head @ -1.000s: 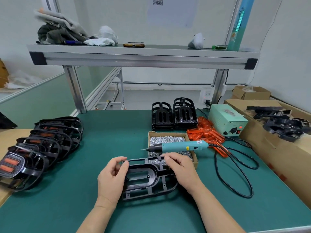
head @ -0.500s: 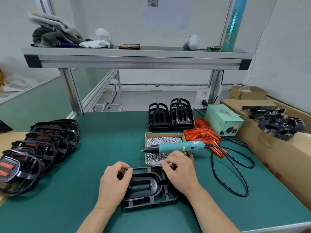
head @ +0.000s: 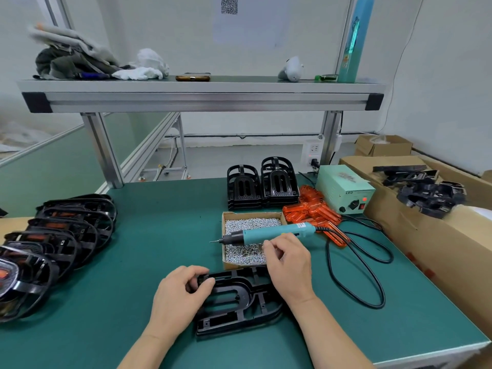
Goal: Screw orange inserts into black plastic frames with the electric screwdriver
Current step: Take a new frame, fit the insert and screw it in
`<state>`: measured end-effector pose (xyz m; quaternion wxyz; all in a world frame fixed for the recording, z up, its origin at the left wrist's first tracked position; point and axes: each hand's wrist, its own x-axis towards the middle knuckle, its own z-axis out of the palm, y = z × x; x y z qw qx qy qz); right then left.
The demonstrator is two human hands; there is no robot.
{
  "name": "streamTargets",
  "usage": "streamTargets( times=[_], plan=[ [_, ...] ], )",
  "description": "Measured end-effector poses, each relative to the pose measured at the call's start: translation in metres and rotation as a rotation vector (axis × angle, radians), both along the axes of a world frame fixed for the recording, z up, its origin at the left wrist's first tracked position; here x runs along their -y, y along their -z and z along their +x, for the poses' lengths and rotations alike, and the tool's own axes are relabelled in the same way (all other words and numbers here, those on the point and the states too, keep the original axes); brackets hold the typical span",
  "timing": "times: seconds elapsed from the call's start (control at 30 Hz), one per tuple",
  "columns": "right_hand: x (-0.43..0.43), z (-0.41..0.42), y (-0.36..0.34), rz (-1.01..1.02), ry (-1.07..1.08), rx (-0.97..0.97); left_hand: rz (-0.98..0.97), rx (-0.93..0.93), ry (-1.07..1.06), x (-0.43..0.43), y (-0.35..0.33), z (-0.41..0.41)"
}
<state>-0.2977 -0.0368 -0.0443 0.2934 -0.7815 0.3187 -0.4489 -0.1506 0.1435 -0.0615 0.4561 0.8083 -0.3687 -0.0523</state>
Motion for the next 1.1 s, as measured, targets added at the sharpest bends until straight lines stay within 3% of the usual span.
streamTargets(
  times=[0.33, 0.6, 0.73, 0.97, 1.1],
  plan=[
    [0.022, -0.009, -0.013, 0.043, 0.071, 0.141, 0.042, 0.015, -0.003, 0.000, 0.004, 0.002],
    [0.075, -0.029, -0.036, -0.010, 0.236, 0.065, 0.035, 0.015, 0.001, 0.001, 0.004, 0.001],
    [0.112, -0.043, -0.047, 0.046, 0.344, -0.121, 0.038, 0.020, -0.013, 0.002, 0.005, 0.001],
    [0.167, -0.064, -0.049, 0.363, 0.316, -0.589, 0.049, 0.028, -0.022, 0.002, 0.005, 0.000],
    [0.174, -0.065, -0.042, 0.362, 0.295, -0.774, 0.053, 0.029, -0.026, 0.002, 0.005, 0.001]
  ],
)
